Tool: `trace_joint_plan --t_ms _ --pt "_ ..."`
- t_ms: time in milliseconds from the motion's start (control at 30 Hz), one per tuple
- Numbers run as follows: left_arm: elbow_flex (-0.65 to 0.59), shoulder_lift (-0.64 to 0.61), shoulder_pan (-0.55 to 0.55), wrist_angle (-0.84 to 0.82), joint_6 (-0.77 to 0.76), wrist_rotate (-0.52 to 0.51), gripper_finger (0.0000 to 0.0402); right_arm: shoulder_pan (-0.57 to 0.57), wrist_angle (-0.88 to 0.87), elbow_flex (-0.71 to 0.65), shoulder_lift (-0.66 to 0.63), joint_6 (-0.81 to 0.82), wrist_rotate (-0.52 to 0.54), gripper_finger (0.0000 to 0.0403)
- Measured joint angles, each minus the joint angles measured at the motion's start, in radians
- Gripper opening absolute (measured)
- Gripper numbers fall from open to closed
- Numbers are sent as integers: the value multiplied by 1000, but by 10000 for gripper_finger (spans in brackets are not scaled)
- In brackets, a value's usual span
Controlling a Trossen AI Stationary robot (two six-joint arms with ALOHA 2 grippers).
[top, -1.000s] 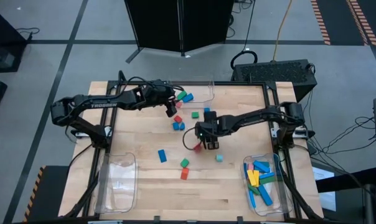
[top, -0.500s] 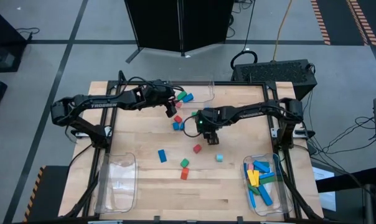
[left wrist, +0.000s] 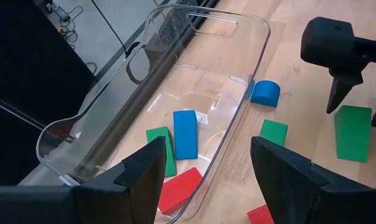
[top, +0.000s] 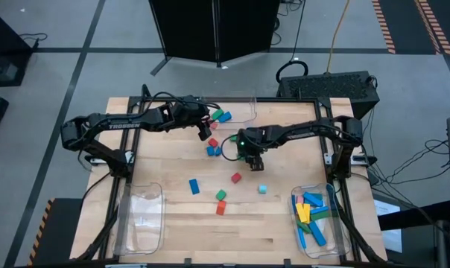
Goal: Sort blocks by size
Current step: Put the green triangle block into the top transparent bin
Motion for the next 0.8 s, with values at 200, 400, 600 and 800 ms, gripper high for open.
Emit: trace_joint_plan --t_ms 200,400,600,800 --pt "0 0 0 0 0 6 235 0 73 -53 -4 23 -31 223" --pt "0 0 0 0 -1 6 235 0 96 -59 -4 22 -49 189" --pt "0 0 0 -3 -12 41 235 0 109 -59 -2 33 -52 140" --pt "0 0 -1 -29 -16 201 235 0 146 -60 -23 64 -51 117"
